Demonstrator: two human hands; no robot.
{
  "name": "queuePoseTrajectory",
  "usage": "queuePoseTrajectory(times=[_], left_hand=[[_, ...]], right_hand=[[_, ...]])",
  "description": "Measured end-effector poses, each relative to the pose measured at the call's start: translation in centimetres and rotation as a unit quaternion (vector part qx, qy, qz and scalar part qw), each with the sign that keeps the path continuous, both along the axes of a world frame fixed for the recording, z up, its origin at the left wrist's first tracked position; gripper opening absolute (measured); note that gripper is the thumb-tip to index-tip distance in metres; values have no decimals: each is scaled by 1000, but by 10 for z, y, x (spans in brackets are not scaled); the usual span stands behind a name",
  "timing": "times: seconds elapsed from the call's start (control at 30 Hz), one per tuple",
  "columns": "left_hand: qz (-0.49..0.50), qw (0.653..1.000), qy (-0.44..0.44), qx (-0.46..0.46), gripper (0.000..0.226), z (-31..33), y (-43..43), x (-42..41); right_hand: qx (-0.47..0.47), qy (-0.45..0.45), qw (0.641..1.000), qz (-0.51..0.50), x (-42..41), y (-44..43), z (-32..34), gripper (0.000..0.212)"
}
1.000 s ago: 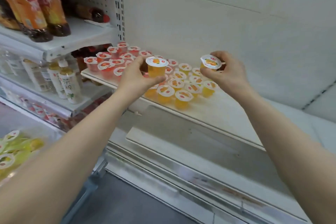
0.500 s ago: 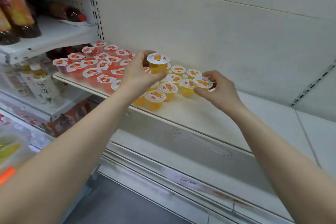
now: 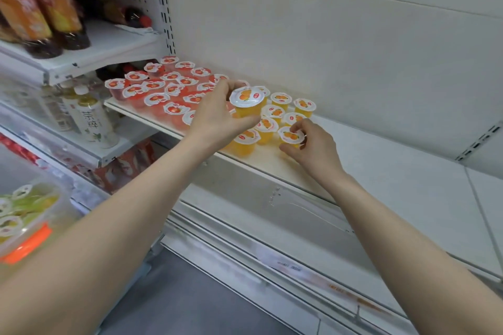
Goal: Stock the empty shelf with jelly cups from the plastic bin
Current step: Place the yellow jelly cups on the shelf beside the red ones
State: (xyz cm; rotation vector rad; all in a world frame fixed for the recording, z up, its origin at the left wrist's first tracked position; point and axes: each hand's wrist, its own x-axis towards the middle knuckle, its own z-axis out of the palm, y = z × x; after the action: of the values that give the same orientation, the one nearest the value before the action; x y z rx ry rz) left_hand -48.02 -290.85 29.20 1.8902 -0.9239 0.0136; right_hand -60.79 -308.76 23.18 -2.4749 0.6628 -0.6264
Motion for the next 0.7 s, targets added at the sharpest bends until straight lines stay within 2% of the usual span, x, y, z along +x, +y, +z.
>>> queuePoseTrajectory(times=[0.23,0.33,0.43,0.53,0.7], left_hand=[[7,989,-136,60,62,-12,-1,-9],[8,972,-218,88,70,-20,-5,-20],[12,951,-291,106,65,-33,-11,-28],[19,936,-317,155,65,-49,-18,-34],[61,918,-334,205,64,-68,-27,-38]], right_hand=[[-59,39,997,19,-4,-8,-1,37],[-93,56,993,39,-12,-16,6,44],[-133,45,989,55,-23,-24,15,43],[-176,33,983,46,-30,-35,19,38],[-182,41,982,22,-32,-50,23,39]])
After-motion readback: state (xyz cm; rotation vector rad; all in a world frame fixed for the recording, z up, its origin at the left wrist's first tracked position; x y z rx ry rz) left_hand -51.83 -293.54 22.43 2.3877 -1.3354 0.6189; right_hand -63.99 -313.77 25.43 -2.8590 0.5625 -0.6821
